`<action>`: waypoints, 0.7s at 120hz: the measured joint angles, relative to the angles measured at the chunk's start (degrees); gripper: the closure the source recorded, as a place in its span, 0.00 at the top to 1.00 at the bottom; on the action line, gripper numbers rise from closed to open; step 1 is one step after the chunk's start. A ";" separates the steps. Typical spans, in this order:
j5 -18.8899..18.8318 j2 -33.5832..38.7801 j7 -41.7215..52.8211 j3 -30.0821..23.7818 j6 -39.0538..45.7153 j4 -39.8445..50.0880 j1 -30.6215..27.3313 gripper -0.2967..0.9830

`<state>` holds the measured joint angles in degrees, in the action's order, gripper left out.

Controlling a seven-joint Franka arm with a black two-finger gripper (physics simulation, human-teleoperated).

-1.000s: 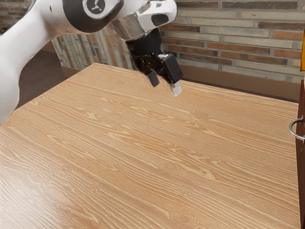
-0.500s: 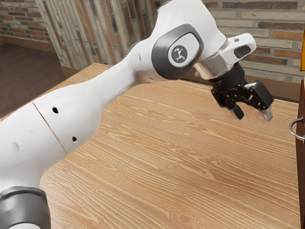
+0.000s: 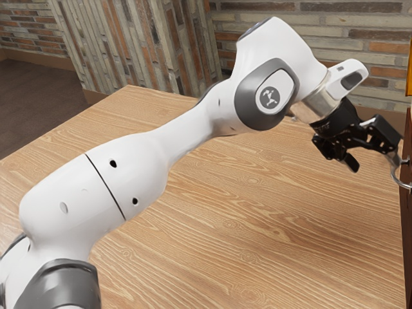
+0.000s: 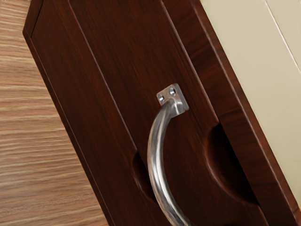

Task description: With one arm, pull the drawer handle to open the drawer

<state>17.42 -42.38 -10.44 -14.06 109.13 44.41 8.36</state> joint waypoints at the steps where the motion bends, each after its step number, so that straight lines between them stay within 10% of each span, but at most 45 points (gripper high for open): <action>1: 0.04 -0.02 -0.09 -0.05 0.10 0.00 -0.02 0.75; 84: 0.76 -0.44 -6.86 -0.77 4.04 4.09 -0.66 0.75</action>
<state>18.17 -42.82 -17.30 -14.83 113.17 48.50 7.70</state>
